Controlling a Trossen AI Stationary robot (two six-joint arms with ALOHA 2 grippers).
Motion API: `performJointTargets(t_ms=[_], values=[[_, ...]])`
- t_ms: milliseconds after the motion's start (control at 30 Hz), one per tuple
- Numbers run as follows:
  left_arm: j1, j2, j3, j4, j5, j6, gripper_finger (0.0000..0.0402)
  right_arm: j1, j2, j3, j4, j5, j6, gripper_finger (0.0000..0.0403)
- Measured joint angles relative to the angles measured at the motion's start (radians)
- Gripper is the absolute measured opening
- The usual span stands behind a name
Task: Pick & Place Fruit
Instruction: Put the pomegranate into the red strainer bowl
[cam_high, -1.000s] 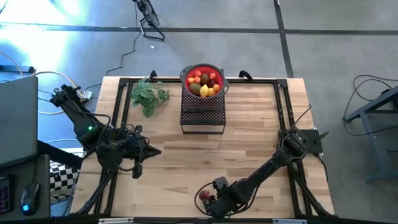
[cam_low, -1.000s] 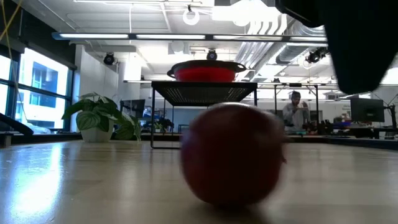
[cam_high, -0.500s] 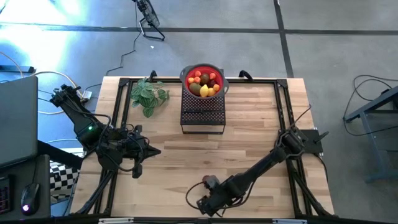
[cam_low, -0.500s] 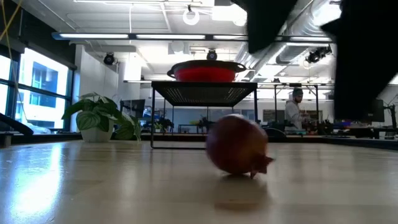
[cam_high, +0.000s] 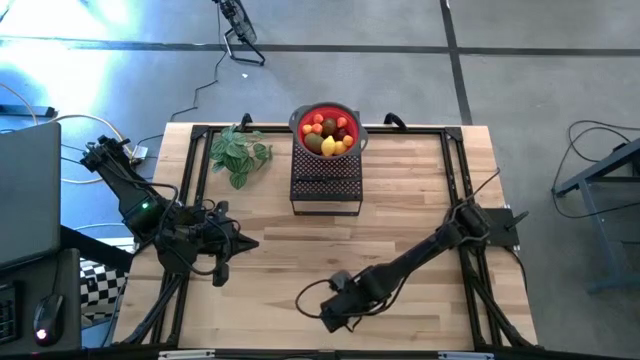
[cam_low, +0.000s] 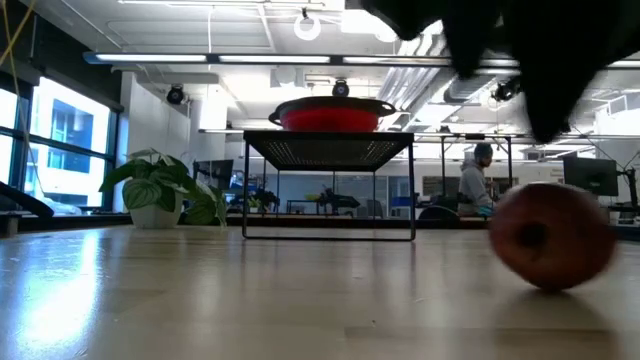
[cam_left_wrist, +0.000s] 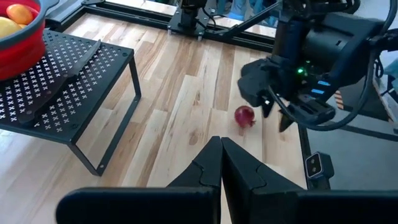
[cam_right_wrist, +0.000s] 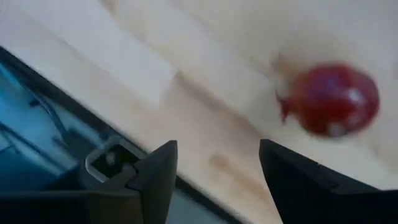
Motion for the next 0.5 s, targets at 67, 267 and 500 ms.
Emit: performJointTargets(t_ms=[67, 267, 500], values=[[0.000, 0.000, 0.000, 0.000, 0.000, 0.000, 0.0000, 0.002, -0.002, 0.001, -0.016, -0.025, 0.027, 0.0214], [0.000, 0.000, 0.001, -0.002, 0.000, 0.000, 0.0000, 0.023, -0.002, 0.000, -0.103, 0.051, 0.036, 0.0205], [0.000, 0.000, 0.001, -0.024, 0.000, -0.002, 0.0000, 0.026, -0.001, 0.000, -0.122, 0.087, -0.028, 0.0205]])
